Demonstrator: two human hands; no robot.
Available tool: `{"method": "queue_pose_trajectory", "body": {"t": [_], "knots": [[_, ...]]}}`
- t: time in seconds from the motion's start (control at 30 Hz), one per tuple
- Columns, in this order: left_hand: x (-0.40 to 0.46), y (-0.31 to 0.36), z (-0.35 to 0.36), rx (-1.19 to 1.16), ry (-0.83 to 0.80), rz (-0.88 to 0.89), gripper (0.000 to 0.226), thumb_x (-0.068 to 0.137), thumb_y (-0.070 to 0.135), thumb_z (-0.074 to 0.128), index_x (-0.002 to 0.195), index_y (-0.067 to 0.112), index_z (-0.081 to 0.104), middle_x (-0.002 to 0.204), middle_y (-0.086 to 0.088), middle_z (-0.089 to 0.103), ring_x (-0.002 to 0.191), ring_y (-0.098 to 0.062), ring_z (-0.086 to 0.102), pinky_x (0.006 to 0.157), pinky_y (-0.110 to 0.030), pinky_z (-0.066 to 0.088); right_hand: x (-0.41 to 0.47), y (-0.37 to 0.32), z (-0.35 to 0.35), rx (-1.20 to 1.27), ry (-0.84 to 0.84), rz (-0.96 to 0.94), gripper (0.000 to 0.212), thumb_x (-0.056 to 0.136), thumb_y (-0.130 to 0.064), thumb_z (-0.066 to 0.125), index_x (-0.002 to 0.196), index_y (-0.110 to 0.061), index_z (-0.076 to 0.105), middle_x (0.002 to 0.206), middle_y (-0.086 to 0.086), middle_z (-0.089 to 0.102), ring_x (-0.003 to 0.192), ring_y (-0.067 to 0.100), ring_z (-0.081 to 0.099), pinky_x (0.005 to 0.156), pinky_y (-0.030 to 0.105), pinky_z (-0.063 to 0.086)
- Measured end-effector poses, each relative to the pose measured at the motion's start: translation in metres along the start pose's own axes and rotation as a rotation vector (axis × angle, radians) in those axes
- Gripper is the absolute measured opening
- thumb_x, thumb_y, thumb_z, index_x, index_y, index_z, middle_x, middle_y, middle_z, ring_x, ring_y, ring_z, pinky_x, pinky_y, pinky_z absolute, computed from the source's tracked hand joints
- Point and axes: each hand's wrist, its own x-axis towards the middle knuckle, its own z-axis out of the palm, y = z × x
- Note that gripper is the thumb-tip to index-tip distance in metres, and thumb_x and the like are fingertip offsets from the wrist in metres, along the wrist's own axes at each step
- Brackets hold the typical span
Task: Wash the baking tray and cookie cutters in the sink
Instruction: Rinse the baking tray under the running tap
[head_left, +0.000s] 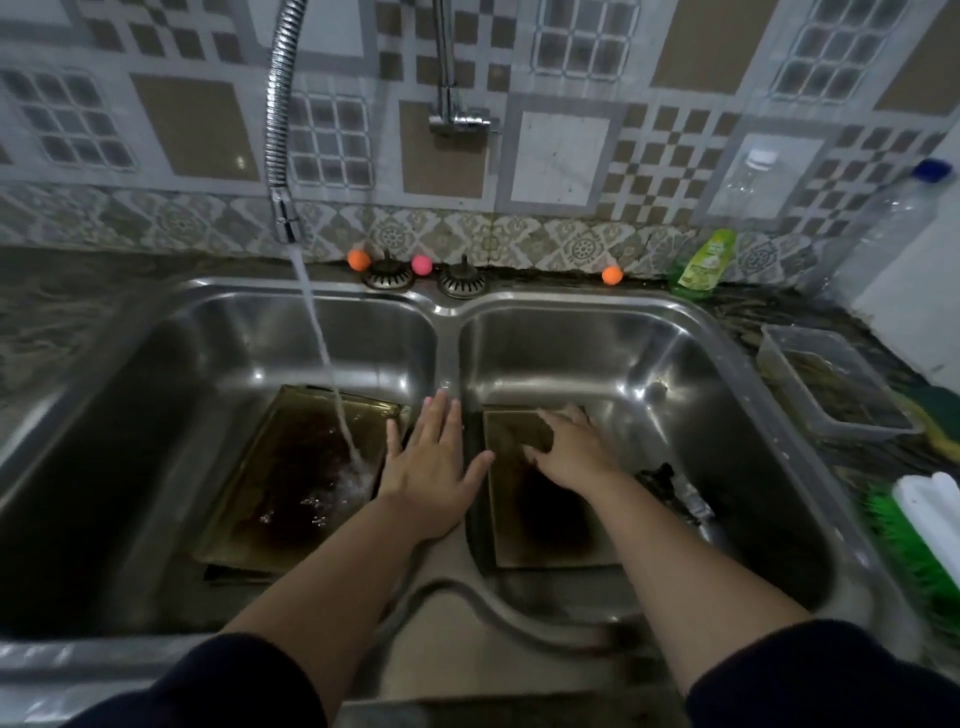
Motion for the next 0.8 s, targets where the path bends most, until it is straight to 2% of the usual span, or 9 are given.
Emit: {"method": "queue_pose_trajectory", "body": {"t": [0.17,0.27,0.33,0.5,0.63,0.73,0.8], "knots": [[-0.009,-0.04,-0.018,-0.135,-0.096,0.053,0.062,0.098,0.055,0.014,0.153,0.03,0.002,0.16,0.008,-0.014,0.146,-0.01,-0.013,0.117,-0.05,-0.007,-0.007,-0.078,-0.025,-0.039,0.124,-0.08,0.056,0.095,-0.052,0.043,0.146,-0.033,0.033,0.159,0.003,0.016,0.143,0.03,0.015,0.113,0.047,0.026],[-0.019,-0.097,-0.027,-0.146,-0.142,-0.066,0.062,0.099,0.053,0.023,0.153,0.028,0.008,0.16,0.008,-0.009,0.147,-0.015,-0.007,0.118,-0.049,0.0,-0.018,-0.128,-0.02,-0.092,0.185,-0.183,0.054,0.095,-0.047,0.043,0.146,-0.032,0.034,0.158,0.005,0.017,0.143,0.029,0.014,0.112,0.044,0.027],[-0.025,-0.141,-0.03,-0.102,-0.192,-0.142,0.063,0.099,0.049,0.03,0.153,0.027,0.008,0.16,0.005,-0.01,0.147,-0.018,-0.008,0.118,-0.049,0.002,-0.027,-0.156,-0.003,-0.152,0.215,-0.274,0.054,0.095,-0.046,0.044,0.146,-0.031,0.035,0.159,0.008,0.014,0.145,0.028,0.009,0.115,0.044,0.02],[-0.027,-0.226,-0.027,-0.147,-0.245,-0.293,0.072,0.099,0.041,0.041,0.153,0.022,-0.002,0.16,-0.001,-0.01,0.147,-0.029,-0.002,0.119,-0.049,0.012,-0.039,-0.201,0.054,-0.188,0.064,-0.304,0.059,0.096,-0.046,0.042,0.15,-0.033,0.023,0.161,0.007,0.0,0.147,0.027,-0.007,0.119,0.048,0.004],[-0.017,-0.255,-0.018,-0.289,-0.249,-0.411,0.075,0.098,0.032,0.046,0.153,0.011,-0.001,0.158,-0.015,0.009,0.143,-0.034,0.019,0.116,-0.04,0.022,-0.032,-0.211,0.083,-0.136,-0.067,-0.22,0.065,0.096,-0.045,0.043,0.152,-0.033,0.011,0.161,0.007,-0.006,0.147,0.027,-0.012,0.118,0.05,0.001],[-0.008,-0.269,-0.01,-0.337,-0.285,-0.465,0.059,0.098,0.032,0.048,0.145,0.003,0.026,0.143,-0.019,0.04,0.128,-0.032,0.044,0.105,-0.038,0.038,-0.024,-0.213,0.093,-0.158,-0.082,-0.187,0.067,0.097,-0.046,0.042,0.152,-0.034,0.007,0.161,0.007,-0.008,0.147,0.027,-0.011,0.118,0.049,0.002],[-0.005,-0.275,-0.004,-0.368,-0.318,-0.49,0.056,0.099,0.036,0.046,0.142,0.003,0.031,0.14,-0.018,0.044,0.126,-0.032,0.046,0.105,-0.039,0.039,-0.019,-0.212,0.097,-0.166,-0.096,-0.172,0.067,0.097,-0.045,0.042,0.152,-0.034,0.005,0.161,0.008,-0.007,0.147,0.028,-0.01,0.118,0.049,0.003]]}}
